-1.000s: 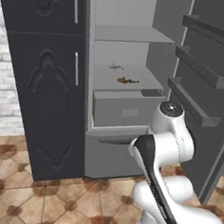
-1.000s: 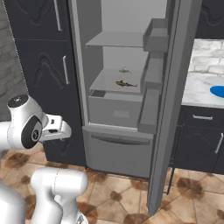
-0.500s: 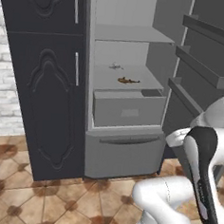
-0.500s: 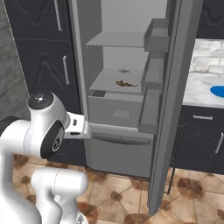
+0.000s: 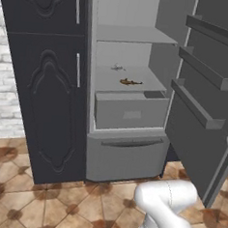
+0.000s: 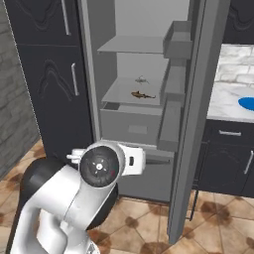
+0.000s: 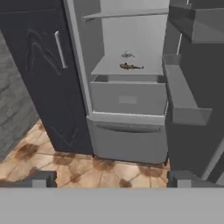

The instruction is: Place the fish on the counter behind the older fish on the same shelf of the fridge to maintain FIFO order. Close the fridge door when finished.

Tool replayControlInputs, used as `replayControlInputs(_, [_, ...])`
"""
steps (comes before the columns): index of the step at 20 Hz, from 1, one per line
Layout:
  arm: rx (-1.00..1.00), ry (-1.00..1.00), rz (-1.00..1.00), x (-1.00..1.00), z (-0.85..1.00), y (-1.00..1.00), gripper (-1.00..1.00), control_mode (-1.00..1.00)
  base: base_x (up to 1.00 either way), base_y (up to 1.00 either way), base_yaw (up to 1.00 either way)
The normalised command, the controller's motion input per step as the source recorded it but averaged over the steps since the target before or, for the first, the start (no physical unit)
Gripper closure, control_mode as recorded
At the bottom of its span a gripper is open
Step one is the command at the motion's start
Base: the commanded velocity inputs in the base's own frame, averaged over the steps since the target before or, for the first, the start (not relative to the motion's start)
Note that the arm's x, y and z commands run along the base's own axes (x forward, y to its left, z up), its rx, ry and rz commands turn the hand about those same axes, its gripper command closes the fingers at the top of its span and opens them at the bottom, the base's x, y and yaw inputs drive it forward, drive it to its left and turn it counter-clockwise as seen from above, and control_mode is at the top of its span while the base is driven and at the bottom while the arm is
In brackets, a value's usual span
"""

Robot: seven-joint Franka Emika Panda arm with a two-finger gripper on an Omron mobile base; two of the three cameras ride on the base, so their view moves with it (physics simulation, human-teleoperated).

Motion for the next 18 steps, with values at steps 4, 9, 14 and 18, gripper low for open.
replayControlInputs(4, [0.16,-0.59,0.00,-0.01,0.06,-0.89,-1.00,-1.00,0.00,0.00,0.00])
replayControlInputs(9, [0.17,-0.46,0.02,0.07,0.00,-0.81,-1.00,-1.00,0.00,0.00,0.00])
replayControlInputs(14, [0.16,-0.41,0.08,0.40,0.00,-0.60,-1.00,-1.00,0.00,0.00,0.00])
replayControlInputs(18, [0.12,-0.36,0.12,0.36,-0.02,-0.61,-1.00,-1.00,0.00,0.00,0.00])
